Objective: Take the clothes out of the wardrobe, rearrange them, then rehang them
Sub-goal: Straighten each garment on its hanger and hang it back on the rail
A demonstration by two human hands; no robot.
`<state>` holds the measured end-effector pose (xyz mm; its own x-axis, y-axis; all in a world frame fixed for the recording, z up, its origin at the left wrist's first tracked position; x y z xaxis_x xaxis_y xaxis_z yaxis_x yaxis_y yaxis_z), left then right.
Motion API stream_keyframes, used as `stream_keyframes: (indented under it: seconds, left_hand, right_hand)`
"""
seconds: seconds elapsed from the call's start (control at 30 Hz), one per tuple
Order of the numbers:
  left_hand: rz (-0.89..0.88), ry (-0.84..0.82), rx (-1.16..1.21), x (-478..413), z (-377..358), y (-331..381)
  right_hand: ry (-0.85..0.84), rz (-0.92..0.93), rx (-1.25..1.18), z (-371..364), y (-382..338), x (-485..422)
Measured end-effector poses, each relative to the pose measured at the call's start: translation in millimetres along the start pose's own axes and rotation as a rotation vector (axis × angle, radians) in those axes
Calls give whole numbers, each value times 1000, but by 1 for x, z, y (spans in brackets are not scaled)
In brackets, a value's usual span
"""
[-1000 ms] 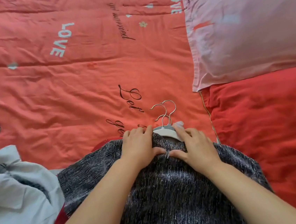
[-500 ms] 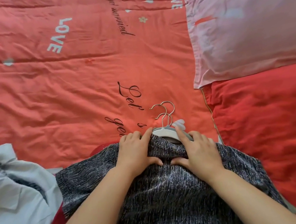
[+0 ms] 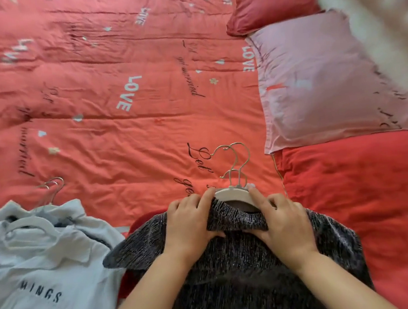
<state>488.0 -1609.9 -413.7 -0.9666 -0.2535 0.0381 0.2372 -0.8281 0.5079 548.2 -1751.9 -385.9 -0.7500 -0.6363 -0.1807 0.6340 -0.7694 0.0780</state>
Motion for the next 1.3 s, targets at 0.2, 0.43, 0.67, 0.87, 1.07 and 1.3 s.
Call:
stream_keyframes:
  seconds: [0.2, 0.43, 0.67, 0.87, 1.07, 1.3]
  left_hand:
    - [-35, 114, 58, 57, 100, 27]
    - [36, 99, 30, 112, 108, 18]
    - [5, 109, 44, 119, 64, 21]
    - [-82, 170, 2, 95, 19, 14]
    - [-66, 133, -11, 61, -16, 3]
    - [-71, 106, 43, 51, -46, -25]
  right_hand:
    - [47, 29, -6, 103, -37, 15]
    - [-3, 64, -22, 123, -69, 53]
    - [-135, 27, -20, 81, -52, 79]
    - [-145, 27, -33, 39, -32, 72]
    - [-492, -35, -220, -24, -4, 44]
    - [-671, -159, -267, -118, 16, -28]
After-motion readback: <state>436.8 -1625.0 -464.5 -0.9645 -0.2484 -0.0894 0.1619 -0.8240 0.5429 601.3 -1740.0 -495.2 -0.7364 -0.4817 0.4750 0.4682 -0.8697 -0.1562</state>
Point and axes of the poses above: each hand's wrist, its own x-axis away from the middle knuckle, its own z-axis out of the back of the hand, y = z × x, the point moved 10 cm from there along -x, towards the middle knuckle, and after that the axes turned 15 degrees about x, right-handed, at the moved point
